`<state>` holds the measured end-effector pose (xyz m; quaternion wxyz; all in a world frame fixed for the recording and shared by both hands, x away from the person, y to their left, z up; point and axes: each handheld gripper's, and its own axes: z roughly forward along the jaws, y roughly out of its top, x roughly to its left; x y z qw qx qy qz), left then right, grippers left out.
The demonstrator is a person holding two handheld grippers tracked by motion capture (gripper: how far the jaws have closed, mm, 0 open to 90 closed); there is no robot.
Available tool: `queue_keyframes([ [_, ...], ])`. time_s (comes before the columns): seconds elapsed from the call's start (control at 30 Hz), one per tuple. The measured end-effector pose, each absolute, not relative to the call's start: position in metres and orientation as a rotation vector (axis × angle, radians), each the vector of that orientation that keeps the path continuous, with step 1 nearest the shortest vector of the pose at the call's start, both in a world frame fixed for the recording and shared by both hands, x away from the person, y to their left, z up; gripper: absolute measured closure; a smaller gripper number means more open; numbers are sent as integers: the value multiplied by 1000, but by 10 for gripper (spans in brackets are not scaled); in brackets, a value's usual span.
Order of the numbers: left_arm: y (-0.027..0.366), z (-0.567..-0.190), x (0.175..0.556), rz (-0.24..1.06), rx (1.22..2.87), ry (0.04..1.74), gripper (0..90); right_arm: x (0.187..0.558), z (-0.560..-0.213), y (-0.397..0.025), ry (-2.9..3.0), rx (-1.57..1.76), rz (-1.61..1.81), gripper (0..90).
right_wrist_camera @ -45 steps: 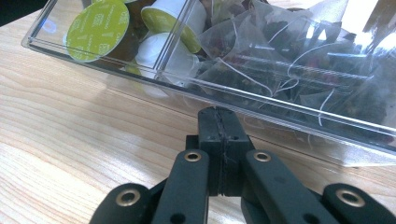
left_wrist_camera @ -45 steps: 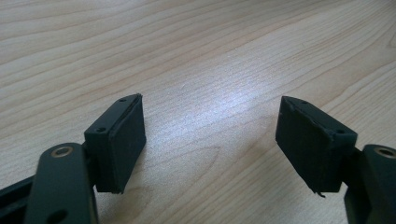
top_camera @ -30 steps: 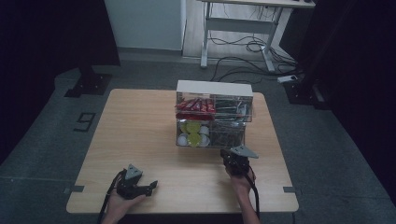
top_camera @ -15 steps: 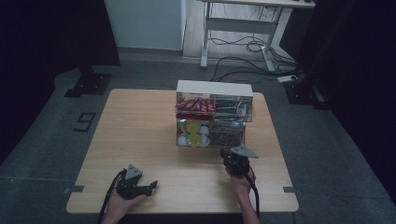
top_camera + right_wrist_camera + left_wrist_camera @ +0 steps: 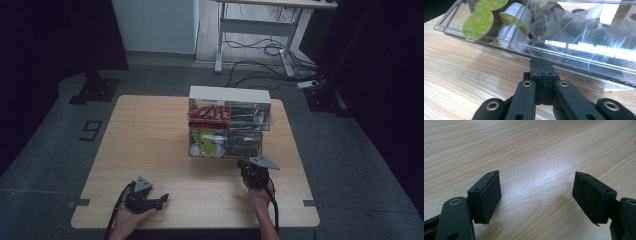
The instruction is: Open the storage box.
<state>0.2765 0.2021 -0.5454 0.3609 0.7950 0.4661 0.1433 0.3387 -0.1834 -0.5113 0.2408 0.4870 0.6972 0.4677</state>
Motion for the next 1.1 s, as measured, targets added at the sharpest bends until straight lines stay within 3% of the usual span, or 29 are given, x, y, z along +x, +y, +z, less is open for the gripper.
queue_keyframes([
  [1.1,201,-547,276,388,2048,1195,229,338,-494,-179,1890,1290,1343,882],
])
